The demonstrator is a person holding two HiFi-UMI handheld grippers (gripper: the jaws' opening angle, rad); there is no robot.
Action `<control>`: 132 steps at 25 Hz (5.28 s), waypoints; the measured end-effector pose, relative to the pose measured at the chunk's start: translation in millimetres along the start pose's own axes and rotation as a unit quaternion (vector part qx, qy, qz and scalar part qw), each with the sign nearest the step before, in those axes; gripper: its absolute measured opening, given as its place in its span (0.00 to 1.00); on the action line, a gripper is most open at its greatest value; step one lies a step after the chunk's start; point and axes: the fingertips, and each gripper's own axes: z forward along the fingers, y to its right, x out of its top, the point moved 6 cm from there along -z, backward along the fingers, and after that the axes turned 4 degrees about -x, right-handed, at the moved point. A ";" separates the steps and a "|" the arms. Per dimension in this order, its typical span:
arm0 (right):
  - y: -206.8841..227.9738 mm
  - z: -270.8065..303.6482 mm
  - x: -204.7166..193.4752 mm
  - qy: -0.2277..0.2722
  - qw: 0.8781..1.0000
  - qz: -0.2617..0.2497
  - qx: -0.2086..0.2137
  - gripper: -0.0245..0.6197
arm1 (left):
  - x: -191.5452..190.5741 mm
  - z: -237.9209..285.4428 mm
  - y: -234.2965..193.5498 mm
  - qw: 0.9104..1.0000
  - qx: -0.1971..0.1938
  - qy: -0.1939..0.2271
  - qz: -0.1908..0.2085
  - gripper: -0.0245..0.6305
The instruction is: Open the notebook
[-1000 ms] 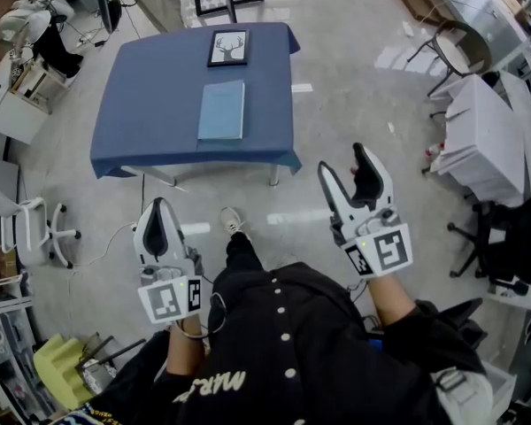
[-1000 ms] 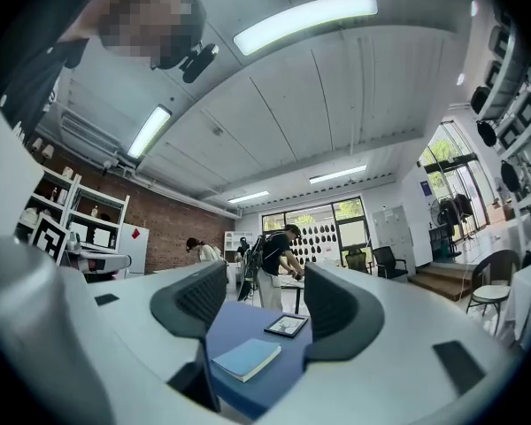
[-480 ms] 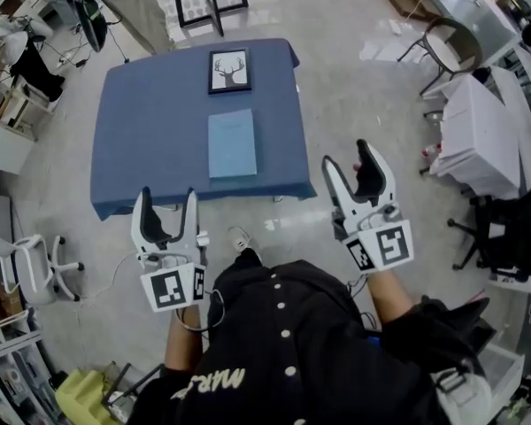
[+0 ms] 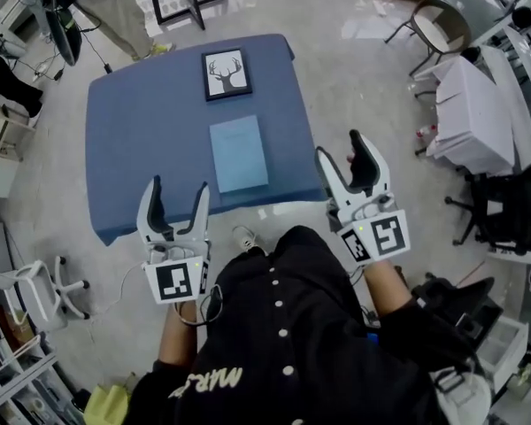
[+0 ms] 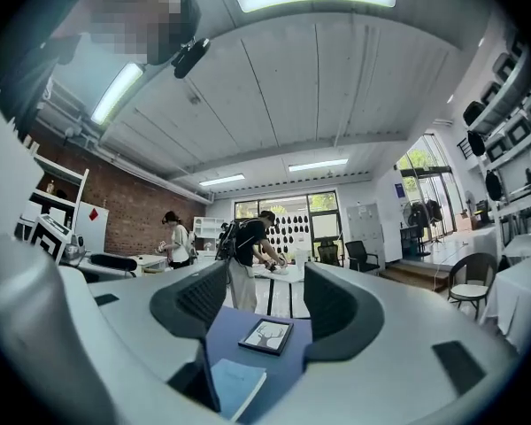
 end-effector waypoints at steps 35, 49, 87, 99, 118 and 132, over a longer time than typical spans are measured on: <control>23.3 64.2 -356.5 -0.318 0.883 -0.131 0.319 0.50 | -304.9 182.9 135.5 0.904 -0.298 -0.271 0.145 0.54; 4.8 76.7 -368.7 -0.320 0.862 -0.151 0.363 0.49 | -301.9 170.4 128.4 0.919 -0.329 -0.187 0.110 0.33; -40.2 89.0 -386.3 -0.405 0.757 -0.278 0.432 0.05 | -252.1 72.5 37.7 0.992 0.006 -0.069 -0.103 0.06; -48.0 93.0 -386.8 -0.408 0.742 -0.291 0.445 0.05 | -302.6 31.9 -28.9 0.942 0.157 -0.079 -0.284 0.07; -54.9 97.3 -392.0 -0.408 0.760 -0.261 0.434 0.06 | -365.0 25.2 -56.6 0.824 0.218 -0.212 -0.479 0.10; -49.6 105.6 -383.5 -0.402 0.780 -0.252 0.407 0.12 | -340.0 5.9 -36.8 0.887 0.186 -0.220 -0.360 0.33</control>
